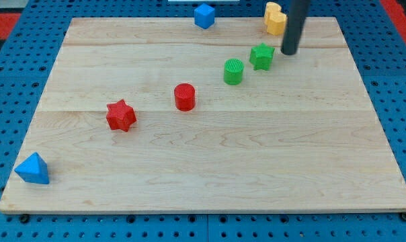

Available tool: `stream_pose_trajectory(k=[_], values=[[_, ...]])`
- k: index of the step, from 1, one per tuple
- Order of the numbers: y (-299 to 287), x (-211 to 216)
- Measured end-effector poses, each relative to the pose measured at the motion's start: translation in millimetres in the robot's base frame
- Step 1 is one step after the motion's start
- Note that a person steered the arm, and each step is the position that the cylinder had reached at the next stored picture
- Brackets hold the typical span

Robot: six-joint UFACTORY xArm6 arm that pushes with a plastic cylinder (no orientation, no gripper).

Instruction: Push green star to the bottom of blue cube

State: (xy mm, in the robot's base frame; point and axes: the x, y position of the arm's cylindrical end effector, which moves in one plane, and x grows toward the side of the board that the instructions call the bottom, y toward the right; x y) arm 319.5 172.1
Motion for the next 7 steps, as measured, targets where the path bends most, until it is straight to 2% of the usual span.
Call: stream_pose_trajectory(k=[1,3,4,5,7], values=[[-27.0,23.2],[-89.2,-33.4],[-109.8,-37.4],[-121.7,-20.5],[-163.5,-45.6]])
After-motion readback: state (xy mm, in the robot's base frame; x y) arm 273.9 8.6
